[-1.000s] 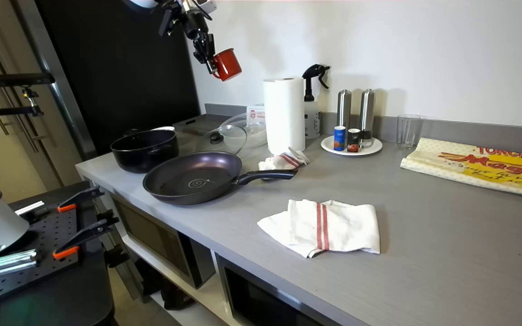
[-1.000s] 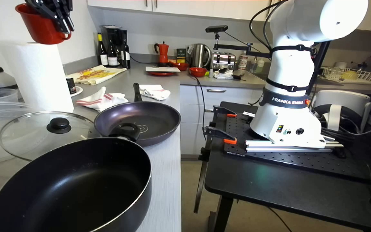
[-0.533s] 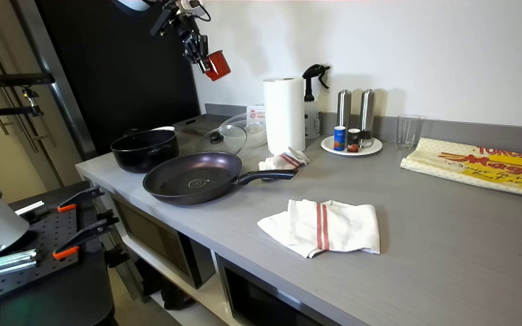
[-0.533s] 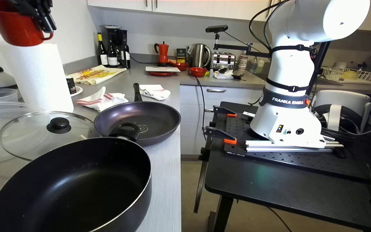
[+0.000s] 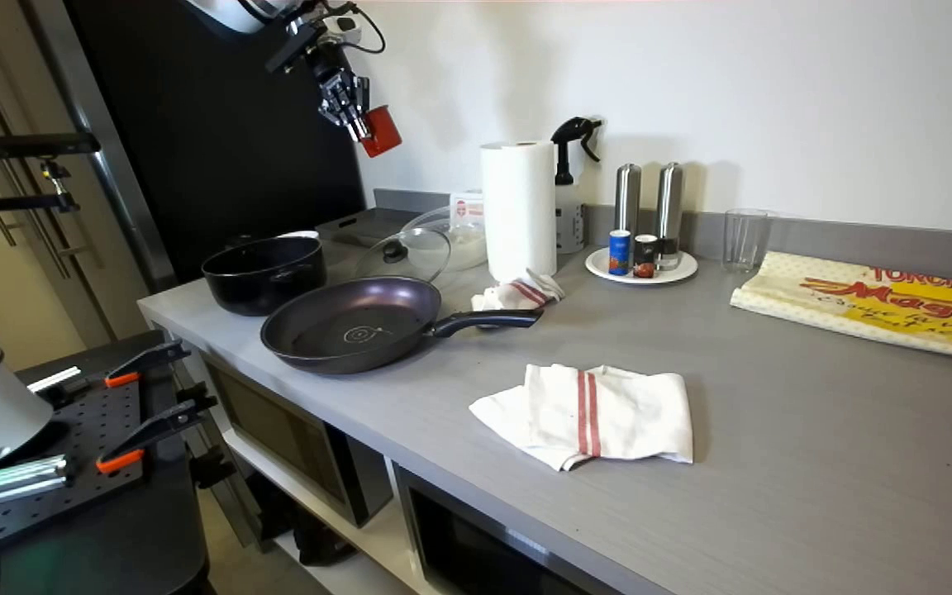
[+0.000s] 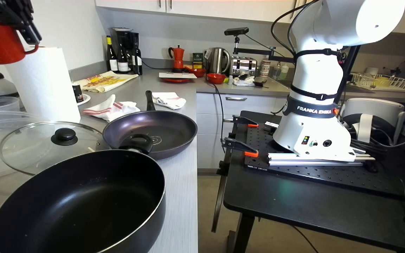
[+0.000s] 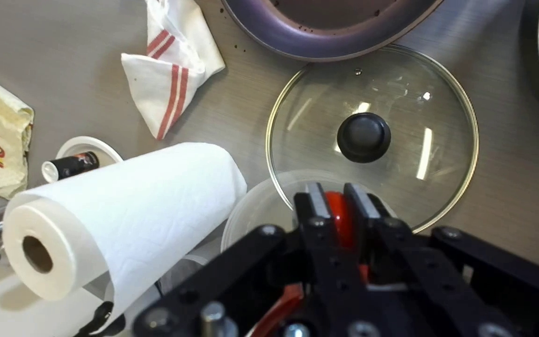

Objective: Move the orange cup to the left

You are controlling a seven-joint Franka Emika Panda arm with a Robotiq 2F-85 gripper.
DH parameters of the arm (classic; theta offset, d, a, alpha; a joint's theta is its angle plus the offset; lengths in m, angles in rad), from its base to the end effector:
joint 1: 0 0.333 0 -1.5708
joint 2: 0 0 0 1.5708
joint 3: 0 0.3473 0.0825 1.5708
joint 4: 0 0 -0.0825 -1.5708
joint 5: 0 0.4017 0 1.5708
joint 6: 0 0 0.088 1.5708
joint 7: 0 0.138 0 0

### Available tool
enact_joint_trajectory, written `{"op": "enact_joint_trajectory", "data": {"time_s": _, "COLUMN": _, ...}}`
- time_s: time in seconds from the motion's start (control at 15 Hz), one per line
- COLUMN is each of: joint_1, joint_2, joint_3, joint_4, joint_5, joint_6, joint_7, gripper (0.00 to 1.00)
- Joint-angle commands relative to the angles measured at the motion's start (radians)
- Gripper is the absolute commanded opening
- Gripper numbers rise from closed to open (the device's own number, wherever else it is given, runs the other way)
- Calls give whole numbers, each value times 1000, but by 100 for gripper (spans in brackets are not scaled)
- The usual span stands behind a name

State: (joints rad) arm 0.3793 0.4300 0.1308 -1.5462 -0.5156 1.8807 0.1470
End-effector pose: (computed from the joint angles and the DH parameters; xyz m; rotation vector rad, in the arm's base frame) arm 0.6421 0.2866 0.3978 2.6105 0.7169 0.0761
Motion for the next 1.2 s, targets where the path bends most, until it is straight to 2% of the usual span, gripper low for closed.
{"op": "enact_joint_trajectory", "data": {"time_s": 0.0, "joint_1": 28, "joint_2": 54, "joint_3": 14, "joint_4": 78, "joint_5": -28, "joint_6": -46, "joint_7": -86, "gripper": 4}}
{"op": "enact_joint_trajectory", "data": {"time_s": 0.47, "joint_1": 84, "joint_2": 115, "joint_3": 26, "joint_4": 128, "joint_5": -63, "joint_6": -62, "joint_7": -203, "gripper": 4}}
{"op": "enact_joint_trajectory", "data": {"time_s": 1.13, "joint_1": 148, "joint_2": 175, "joint_3": 47, "joint_4": 158, "joint_5": -138, "joint_6": -91, "joint_7": -297, "gripper": 4}}
